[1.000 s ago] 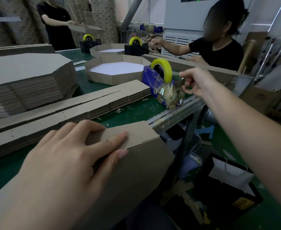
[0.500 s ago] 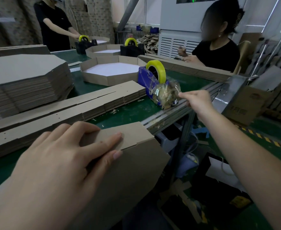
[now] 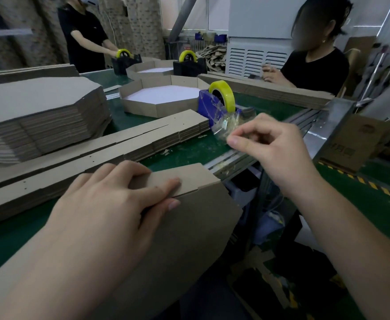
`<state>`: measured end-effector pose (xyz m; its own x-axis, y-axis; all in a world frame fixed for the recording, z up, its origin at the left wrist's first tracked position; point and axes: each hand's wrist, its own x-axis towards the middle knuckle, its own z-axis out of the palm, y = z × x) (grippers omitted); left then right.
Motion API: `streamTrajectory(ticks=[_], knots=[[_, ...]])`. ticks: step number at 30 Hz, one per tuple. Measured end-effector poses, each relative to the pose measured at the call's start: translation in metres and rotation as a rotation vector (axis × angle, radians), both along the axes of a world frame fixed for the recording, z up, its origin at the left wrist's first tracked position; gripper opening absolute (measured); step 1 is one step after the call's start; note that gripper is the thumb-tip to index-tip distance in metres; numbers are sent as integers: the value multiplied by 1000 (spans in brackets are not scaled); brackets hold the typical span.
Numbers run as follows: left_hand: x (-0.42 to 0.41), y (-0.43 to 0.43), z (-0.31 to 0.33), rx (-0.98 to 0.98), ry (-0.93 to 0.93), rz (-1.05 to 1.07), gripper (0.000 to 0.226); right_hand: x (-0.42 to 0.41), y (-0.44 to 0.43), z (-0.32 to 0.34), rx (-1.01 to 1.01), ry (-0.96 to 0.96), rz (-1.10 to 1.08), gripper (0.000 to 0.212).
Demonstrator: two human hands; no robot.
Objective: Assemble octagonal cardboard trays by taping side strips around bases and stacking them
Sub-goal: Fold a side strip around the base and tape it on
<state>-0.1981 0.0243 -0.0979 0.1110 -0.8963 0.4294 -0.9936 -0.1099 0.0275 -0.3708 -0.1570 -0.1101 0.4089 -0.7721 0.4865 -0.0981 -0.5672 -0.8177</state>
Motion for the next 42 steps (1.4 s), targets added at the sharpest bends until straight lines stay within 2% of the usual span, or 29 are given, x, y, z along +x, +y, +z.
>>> streamTrajectory(ticks=[2, 5, 7, 10, 14, 18, 23, 27, 34, 39, 42], knots=[[0, 0, 0, 4, -28, 22, 41, 1, 39, 1, 207, -171, 229, 7], [1, 2, -1, 6, -50, 36, 42, 11, 85, -13, 574, -256, 399, 2], [1, 3, -2, -8, -60, 31, 42, 21, 101, -25, 735, -286, 381, 12], [0, 4, -4, -38, -69, -1, 42, 33, 111, -34, 857, -371, 270, 20], [-1, 5, -6, -59, -86, -29, 43, 39, 115, -36, 888, -423, 170, 30], [-3, 6, -5, -58, -61, -36, 42, 38, 116, -35, 905, -396, 149, 31], [-6, 9, 0, -80, -17, -53, 30, 34, 113, -36, 887, -341, 187, 29], [-1, 12, -2, -37, -54, -80, 37, 29, 110, -38, 892, -268, 262, 29], [2, 12, 2, -15, 20, -2, 41, 28, 108, -39, 891, -186, 363, 18], [-14, 4, 5, -73, 16, 105, 29, 33, 112, -39, 894, -183, 382, 35], [-15, 2, 2, -106, -14, 95, 23, 32, 114, -37, 861, -137, 393, 15]])
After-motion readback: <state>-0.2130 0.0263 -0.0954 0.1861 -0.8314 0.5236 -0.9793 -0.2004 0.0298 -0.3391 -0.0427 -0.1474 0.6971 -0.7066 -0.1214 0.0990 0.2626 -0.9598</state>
